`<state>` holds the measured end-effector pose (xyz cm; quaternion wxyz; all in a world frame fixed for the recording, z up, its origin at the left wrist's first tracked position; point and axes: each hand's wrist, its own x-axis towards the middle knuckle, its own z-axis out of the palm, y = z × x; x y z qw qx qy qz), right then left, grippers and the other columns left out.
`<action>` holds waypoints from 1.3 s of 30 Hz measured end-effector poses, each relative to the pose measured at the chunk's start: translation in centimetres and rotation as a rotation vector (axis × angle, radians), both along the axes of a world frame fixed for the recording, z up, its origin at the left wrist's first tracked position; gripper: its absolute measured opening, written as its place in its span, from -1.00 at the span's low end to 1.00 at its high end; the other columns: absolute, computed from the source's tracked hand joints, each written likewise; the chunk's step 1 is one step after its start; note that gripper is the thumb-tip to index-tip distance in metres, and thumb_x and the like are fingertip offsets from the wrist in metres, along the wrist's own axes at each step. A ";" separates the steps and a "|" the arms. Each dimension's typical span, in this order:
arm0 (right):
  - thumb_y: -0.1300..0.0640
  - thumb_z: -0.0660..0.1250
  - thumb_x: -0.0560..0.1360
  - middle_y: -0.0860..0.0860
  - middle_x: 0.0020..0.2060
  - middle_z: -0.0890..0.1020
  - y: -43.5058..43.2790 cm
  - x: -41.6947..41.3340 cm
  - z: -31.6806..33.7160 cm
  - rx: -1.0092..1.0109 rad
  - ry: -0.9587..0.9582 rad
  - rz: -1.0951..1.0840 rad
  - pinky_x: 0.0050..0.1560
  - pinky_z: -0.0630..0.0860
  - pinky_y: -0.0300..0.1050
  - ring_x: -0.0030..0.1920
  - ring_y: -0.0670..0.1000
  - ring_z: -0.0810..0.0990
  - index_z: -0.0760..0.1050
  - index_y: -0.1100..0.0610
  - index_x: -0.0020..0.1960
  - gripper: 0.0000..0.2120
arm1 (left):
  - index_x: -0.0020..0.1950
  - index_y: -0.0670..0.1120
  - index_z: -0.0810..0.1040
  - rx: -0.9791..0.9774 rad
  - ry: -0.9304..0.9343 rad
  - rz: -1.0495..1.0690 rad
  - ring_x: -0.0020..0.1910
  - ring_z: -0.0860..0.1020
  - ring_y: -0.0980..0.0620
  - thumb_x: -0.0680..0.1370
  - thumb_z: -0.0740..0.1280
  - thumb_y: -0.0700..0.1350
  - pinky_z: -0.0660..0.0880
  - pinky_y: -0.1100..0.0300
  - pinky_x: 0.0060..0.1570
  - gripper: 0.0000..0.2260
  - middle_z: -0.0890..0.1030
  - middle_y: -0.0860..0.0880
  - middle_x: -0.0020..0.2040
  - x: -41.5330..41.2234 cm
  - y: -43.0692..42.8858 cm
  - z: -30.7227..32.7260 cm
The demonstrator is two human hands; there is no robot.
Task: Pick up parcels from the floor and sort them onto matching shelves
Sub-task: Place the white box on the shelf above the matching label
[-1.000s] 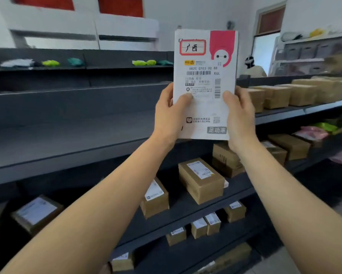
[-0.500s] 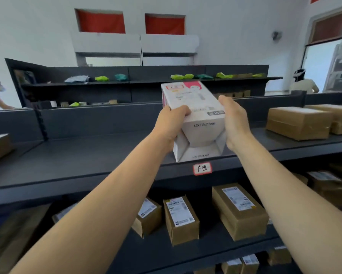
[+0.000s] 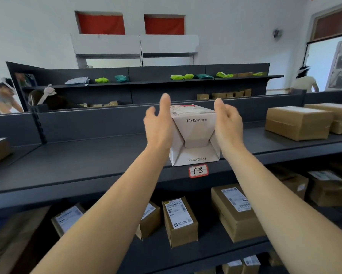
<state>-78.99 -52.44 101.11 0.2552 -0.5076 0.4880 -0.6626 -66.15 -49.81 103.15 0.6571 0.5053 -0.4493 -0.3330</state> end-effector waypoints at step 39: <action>-0.22 0.24 0.37 0.00 0.29 0.57 33.5 7.2 -7.8 -0.311 -0.014 -0.994 0.38 0.43 -0.16 0.35 -0.07 0.52 0.41 0.00 0.32 -0.43 | 0.26 -0.26 0.44 -0.645 0.413 -1.620 0.16 0.56 -0.02 0.49 0.24 0.25 0.47 0.20 0.20 -0.39 0.57 -0.21 0.11 -3.8 18.7 -9.3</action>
